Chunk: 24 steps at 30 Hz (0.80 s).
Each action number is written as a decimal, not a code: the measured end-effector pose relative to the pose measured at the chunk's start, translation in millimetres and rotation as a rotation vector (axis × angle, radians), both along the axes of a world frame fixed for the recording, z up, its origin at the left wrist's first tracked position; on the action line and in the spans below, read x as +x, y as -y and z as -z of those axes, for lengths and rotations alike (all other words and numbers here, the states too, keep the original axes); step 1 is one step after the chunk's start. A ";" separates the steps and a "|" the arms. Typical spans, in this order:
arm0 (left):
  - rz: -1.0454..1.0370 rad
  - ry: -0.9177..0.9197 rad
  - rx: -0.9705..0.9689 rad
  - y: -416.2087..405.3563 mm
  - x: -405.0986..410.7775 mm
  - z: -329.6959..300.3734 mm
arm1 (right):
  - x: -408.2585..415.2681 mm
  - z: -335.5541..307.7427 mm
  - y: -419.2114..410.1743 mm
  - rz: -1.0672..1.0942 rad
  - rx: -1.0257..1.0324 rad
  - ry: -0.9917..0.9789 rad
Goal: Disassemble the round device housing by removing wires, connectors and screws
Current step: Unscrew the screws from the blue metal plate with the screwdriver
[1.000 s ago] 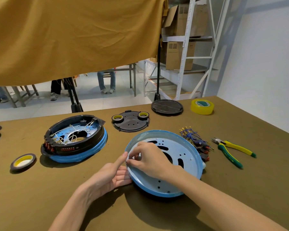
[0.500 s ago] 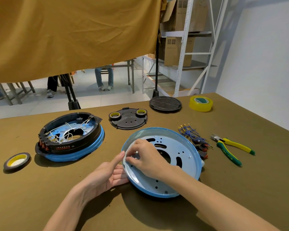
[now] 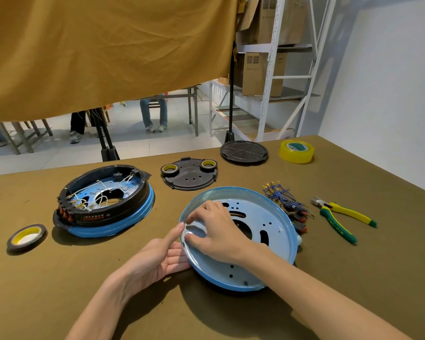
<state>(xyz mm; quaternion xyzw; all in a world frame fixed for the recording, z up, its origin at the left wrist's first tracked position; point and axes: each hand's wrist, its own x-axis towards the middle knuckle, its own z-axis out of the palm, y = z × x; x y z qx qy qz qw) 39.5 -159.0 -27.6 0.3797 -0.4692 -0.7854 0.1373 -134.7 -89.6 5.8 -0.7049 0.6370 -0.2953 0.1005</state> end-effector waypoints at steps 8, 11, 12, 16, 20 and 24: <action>0.001 0.001 -0.001 0.3 0.2 0.4 | 1.5 2.1 -0.2 -0.024 -0.033 -0.026; -0.001 0.011 -0.005 0.6 -0.4 -0.2 | 1.2 1.7 2.0 -0.007 -0.028 -0.076; 0.000 0.013 -0.004 0.7 -0.7 -0.3 | 0.9 2.3 2.7 -0.030 -0.030 -0.085; 0.005 0.000 -0.007 2.4 0.1 1.6 | 0.3 4.5 1.1 -0.025 -0.022 -0.013; -0.002 0.013 0.006 3.1 0.7 3.6 | -1.0 2.7 1.6 -0.039 -0.017 -0.043; 0.007 0.004 0.003 4.7 1.0 5.4 | -1.3 4.6 0.1 -0.045 -0.028 -0.004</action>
